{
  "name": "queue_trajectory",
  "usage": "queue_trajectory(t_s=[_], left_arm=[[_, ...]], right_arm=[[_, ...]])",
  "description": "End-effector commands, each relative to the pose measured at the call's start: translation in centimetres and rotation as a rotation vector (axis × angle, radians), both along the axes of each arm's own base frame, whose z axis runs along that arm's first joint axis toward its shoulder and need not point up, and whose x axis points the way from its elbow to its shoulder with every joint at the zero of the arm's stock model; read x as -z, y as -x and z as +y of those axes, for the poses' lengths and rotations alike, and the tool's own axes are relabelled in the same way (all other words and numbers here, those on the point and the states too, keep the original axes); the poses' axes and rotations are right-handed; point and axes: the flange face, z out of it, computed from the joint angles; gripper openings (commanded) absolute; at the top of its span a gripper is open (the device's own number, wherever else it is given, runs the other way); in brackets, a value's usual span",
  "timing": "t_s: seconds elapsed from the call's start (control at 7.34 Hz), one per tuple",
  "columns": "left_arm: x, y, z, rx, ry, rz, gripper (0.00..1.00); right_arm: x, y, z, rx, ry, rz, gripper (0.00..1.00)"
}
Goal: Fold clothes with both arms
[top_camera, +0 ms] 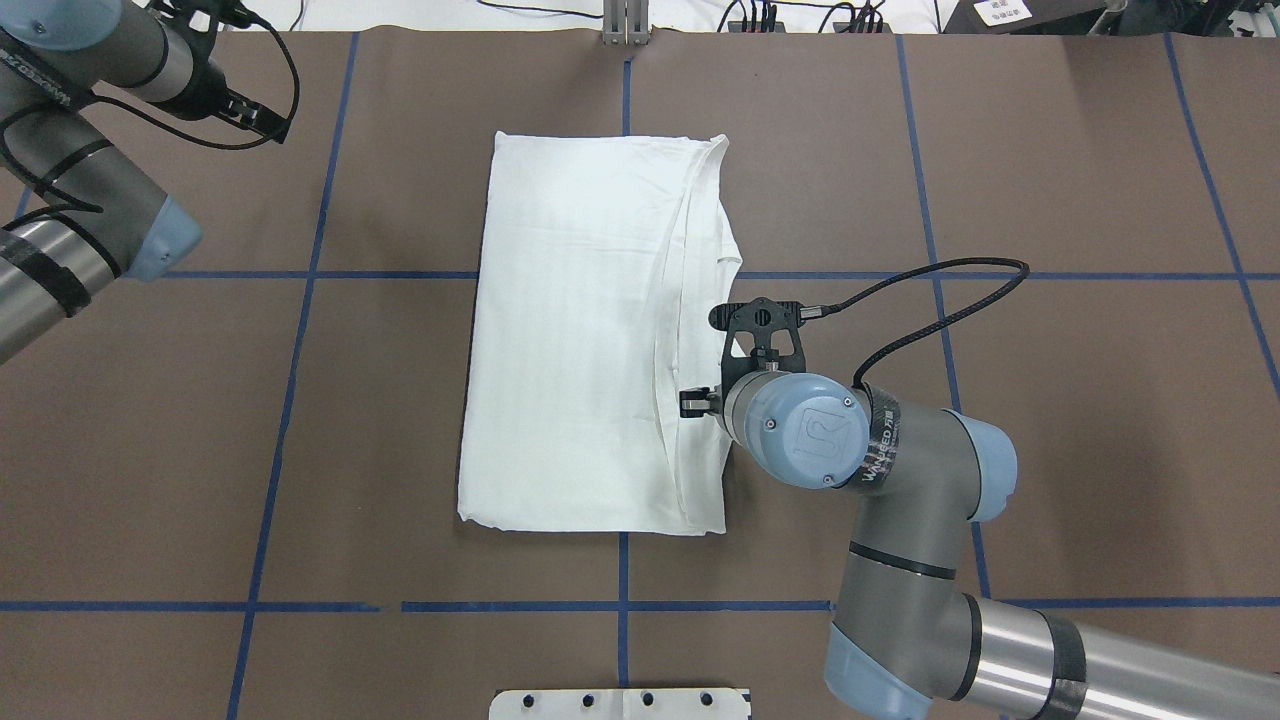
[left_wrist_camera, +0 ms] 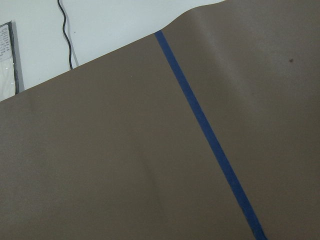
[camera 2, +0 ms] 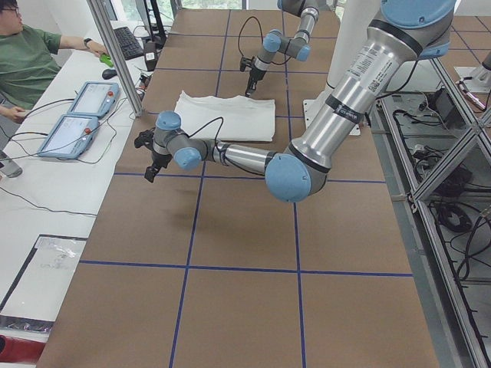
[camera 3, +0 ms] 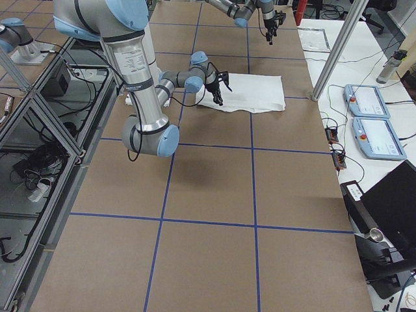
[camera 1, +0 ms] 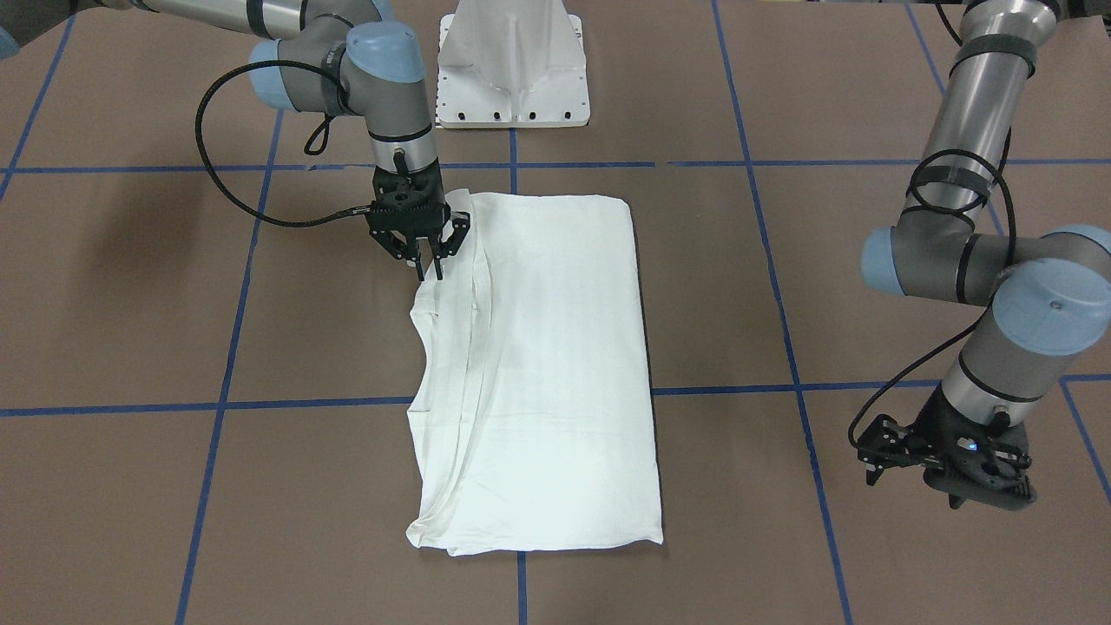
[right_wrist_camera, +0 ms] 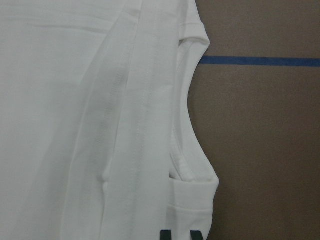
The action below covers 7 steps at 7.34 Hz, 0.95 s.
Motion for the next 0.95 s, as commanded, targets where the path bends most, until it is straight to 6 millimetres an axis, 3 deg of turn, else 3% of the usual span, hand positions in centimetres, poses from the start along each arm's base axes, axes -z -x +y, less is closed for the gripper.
queue_trajectory(t_s=[0.0,0.14,0.27,0.54,0.82], left_arm=[[-0.5,0.0,0.4,-0.019,0.009,0.012,1.0],[-0.5,0.0,0.4,-0.019,0.008,0.015,1.0],[-0.4,-0.1,0.4,-0.018,0.007,0.017,1.0],[-0.5,0.0,0.4,-0.017,0.008,0.015,1.0],[-0.7,0.0,0.5,-0.017,0.005,0.016,1.0]], right_arm=[[3.8,0.9,-5.2,0.02,0.067,-0.023,1.0],[6.3,3.5,-7.2,0.017,0.088,0.004,1.0],[6.8,4.3,-7.4,0.035,0.102,0.009,1.0],[6.0,4.3,-6.4,0.162,0.118,0.111,0.94],[4.0,4.1,-5.9,0.199,0.118,0.166,0.91]])
